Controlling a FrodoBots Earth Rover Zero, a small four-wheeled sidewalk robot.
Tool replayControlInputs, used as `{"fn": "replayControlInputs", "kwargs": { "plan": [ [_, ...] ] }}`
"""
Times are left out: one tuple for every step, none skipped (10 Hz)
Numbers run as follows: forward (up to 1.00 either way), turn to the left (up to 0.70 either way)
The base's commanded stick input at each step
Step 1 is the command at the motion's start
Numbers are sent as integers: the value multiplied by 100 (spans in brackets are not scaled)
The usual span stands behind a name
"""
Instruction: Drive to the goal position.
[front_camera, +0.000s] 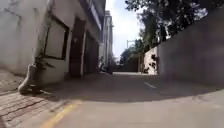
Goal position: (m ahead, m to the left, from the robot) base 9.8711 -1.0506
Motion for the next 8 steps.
{"fn": "replayControlInputs", "kwargs": {
  "plan": [
    [100, 6],
    [100, 6],
    [100, 6],
    [100, 6],
    [100, -23],
    [100, -34],
    [100, -34],
    [100, -34]
  ]
}}
